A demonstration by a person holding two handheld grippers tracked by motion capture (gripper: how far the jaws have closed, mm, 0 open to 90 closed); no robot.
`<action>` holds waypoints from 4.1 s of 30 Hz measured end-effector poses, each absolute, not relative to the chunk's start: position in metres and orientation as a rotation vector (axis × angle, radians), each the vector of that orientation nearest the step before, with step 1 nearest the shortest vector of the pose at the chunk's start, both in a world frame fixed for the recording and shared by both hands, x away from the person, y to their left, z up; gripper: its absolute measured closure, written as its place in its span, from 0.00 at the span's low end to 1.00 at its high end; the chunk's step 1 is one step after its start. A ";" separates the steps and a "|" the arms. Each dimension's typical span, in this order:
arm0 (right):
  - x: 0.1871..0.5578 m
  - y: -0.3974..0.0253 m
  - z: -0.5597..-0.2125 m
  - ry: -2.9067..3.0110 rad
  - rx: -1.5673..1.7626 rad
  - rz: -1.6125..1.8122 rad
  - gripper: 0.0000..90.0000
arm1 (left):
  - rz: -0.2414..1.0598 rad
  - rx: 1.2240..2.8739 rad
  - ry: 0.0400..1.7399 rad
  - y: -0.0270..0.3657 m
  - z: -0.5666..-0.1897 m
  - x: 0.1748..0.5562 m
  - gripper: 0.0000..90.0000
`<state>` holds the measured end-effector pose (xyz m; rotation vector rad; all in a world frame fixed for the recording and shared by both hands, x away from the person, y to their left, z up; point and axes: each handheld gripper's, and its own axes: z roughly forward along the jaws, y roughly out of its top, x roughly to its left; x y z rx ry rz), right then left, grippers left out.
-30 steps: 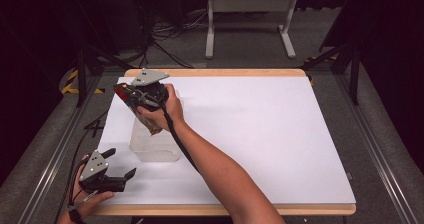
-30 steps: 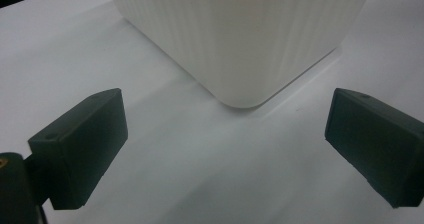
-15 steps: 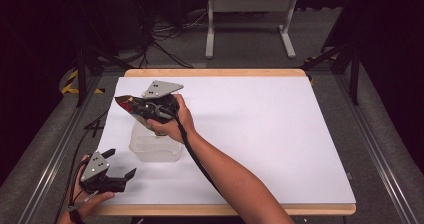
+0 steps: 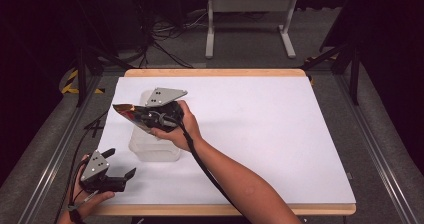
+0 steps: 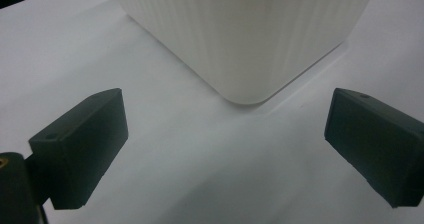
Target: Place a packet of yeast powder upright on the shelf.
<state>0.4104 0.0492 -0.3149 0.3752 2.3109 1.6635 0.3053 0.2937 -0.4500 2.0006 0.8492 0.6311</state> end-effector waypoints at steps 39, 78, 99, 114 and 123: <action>0.437 0.032 -0.304 2.458 0.336 1.481 0.95 | 0.614 2.013 0.856 0.292 -0.451 0.307 0.05; 0.442 -0.002 -0.359 2.384 0.387 1.593 0.91 | 0.615 2.000 0.853 0.292 -0.451 0.307 0.05; 0.444 -0.017 -0.356 2.398 0.495 1.441 0.57 | 0.628 2.015 0.849 0.290 -0.452 0.312 0.05; 0.435 -0.039 -0.342 2.355 0.463 1.265 0.45 | 0.627 1.995 0.832 0.287 -0.447 0.321 0.05; 0.432 -0.062 -0.337 2.334 0.471 1.159 0.37 | 0.627 2.010 0.824 0.284 -0.448 0.322 0.05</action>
